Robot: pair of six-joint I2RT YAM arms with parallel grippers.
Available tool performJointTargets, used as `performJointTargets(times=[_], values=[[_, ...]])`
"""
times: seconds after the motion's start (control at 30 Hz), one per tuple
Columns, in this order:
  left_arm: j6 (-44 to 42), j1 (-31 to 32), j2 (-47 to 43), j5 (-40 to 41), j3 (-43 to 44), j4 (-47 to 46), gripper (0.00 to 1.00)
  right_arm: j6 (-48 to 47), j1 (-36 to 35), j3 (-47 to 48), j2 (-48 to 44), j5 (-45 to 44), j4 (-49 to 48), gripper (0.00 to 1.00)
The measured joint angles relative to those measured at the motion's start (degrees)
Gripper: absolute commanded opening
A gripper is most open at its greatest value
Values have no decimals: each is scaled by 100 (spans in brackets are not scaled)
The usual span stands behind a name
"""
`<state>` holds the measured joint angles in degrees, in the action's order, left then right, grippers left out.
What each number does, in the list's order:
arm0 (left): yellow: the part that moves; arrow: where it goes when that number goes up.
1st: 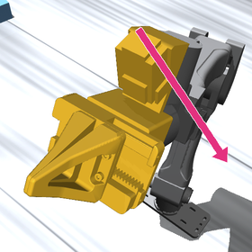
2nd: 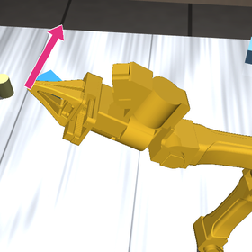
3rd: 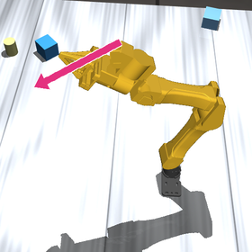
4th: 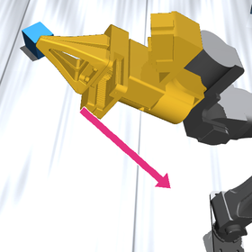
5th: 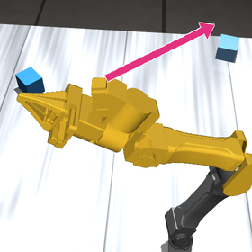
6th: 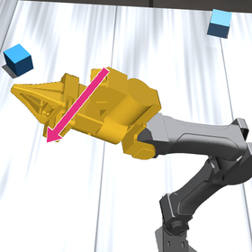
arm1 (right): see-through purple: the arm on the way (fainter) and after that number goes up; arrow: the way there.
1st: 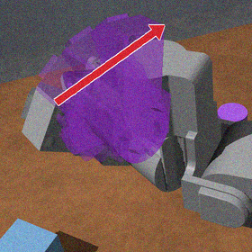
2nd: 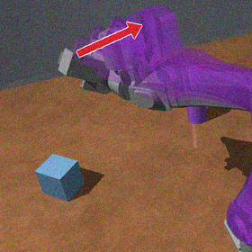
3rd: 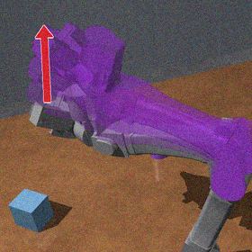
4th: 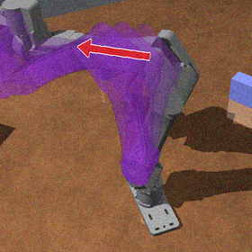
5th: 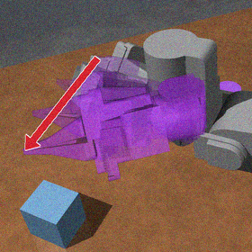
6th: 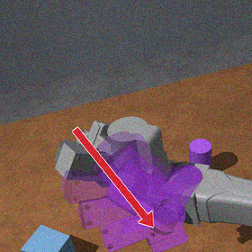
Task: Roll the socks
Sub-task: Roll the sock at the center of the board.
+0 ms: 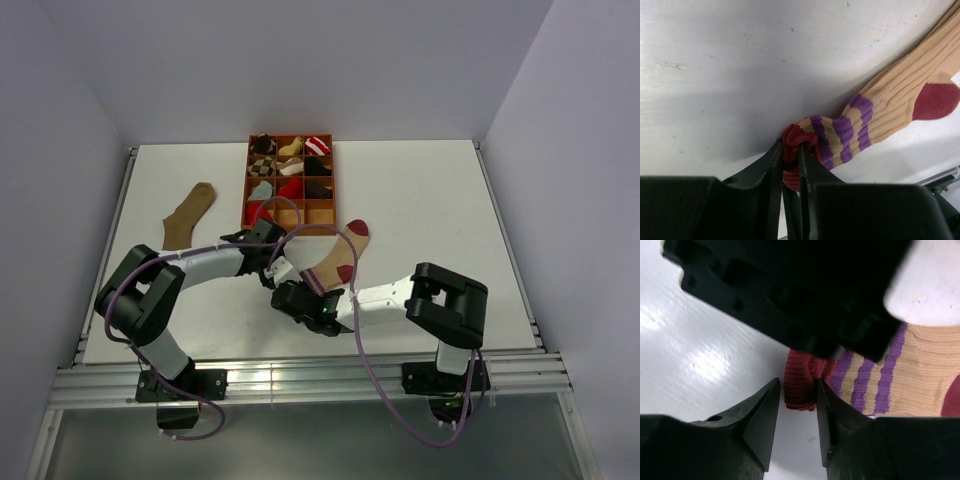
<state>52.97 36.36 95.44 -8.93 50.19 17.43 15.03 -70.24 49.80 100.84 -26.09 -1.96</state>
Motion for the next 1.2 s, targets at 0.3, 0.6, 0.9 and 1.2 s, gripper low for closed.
performJointTargets(times=[0.3, 0.6, 0.9, 1.2], values=[[26, -11, -138, 376, 20, 229, 32, 391, -55, -74, 81, -415, -282, 0], [476, -63, -1464, 824, -629, 511, 71, 1049, 743, -1276, -752, 1860, -1598, 0], [839, -92, -2441, 901, -1445, -31, 71, 2385, 2046, -2337, -780, 4483, -3263, 0], [1095, -66, -2363, 461, -2009, -638, 69, 3818, 2592, -2830, 214, 5700, -5322, 0]])
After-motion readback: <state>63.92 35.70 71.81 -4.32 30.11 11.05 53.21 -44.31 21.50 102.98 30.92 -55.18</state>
